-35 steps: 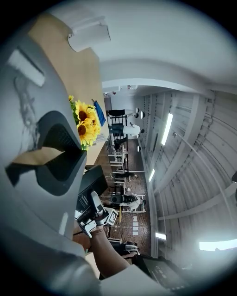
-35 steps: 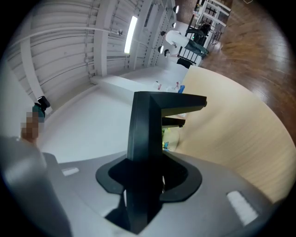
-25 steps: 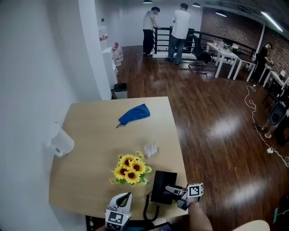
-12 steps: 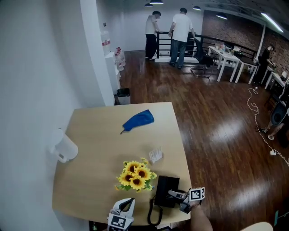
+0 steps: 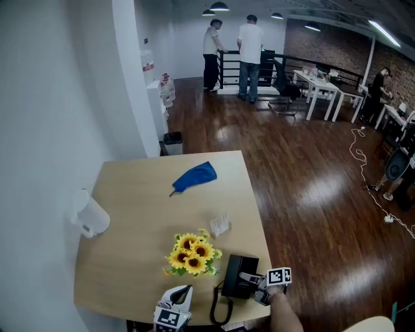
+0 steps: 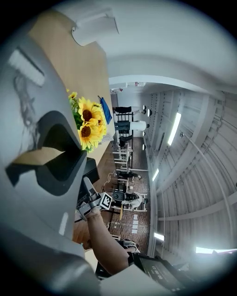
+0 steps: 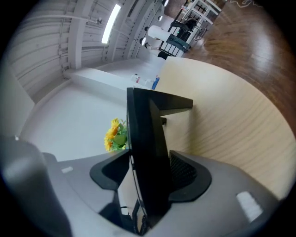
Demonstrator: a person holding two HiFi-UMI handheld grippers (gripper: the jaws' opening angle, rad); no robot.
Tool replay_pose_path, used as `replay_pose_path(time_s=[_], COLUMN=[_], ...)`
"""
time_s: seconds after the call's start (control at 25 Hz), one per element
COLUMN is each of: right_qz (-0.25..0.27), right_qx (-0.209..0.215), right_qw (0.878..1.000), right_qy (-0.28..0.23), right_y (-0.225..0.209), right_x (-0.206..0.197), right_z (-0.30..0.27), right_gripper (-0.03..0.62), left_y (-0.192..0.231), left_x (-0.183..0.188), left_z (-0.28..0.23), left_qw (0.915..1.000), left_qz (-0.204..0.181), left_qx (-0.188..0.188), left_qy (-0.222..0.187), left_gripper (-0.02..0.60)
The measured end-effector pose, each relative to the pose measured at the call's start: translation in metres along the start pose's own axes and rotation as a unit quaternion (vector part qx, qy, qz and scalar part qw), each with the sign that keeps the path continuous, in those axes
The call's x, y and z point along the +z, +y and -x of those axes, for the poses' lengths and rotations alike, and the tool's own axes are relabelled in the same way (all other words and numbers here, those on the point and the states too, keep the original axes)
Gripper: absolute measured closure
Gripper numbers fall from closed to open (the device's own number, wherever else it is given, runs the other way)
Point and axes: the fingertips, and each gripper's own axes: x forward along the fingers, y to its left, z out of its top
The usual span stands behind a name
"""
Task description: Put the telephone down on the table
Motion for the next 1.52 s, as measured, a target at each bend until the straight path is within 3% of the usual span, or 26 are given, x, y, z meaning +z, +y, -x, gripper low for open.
replay_pose_path(time_s=[0.12,0.32,0.44,0.6,0.76,0.84,1.16,1.52], right_qz=[0.006,0.031,0.050,0.137,0.190,0.207,0.251,0.287], right_qx=[-0.056,-0.118,-0.181,-0.317,-0.388,-0.397,-0.384,-0.390], right_qw=[0.998,0.992,0.982,0.939,0.901,0.891,0.877,0.854], right_qy=[0.016,0.027,0.015,-0.001,-0.046,-0.069,-0.146,-0.190], right_y=[-0.006,-0.003,-0.002,0.011,0.050,0.070,0.167,0.239], right_x=[0.001,0.003,0.001,-0.009,-0.009,-0.007,-0.011,-0.073], right_z=[0.004,0.009,0.021,0.057,0.085,0.087,0.070,0.038], right_gripper=[0.315,0.319,0.324,0.409,0.536,0.600,0.600,0.600], left_y=[0.001,-0.004,-0.006,-0.008,-0.013,-0.013,0.006,0.029], left_x=[0.000,0.003,0.005,0.004,0.006,0.007,0.025,0.020], left_z=[0.000,-0.001,-0.002,0.000,0.004,0.007,0.041,0.104], left_qw=[1.0000,1.0000,0.9999,0.9998,0.9996,0.9995,0.9980,0.9954], left_qz=[0.003,0.003,0.005,0.008,0.010,0.008,0.021,0.025], left_qx=[0.000,-0.006,-0.010,-0.015,-0.023,-0.025,-0.027,-0.048], left_qy=[-0.001,-0.005,-0.008,-0.010,-0.014,-0.019,-0.053,-0.079], left_gripper=[0.566,0.566,0.566,0.566,0.566,0.566,0.568,0.568])
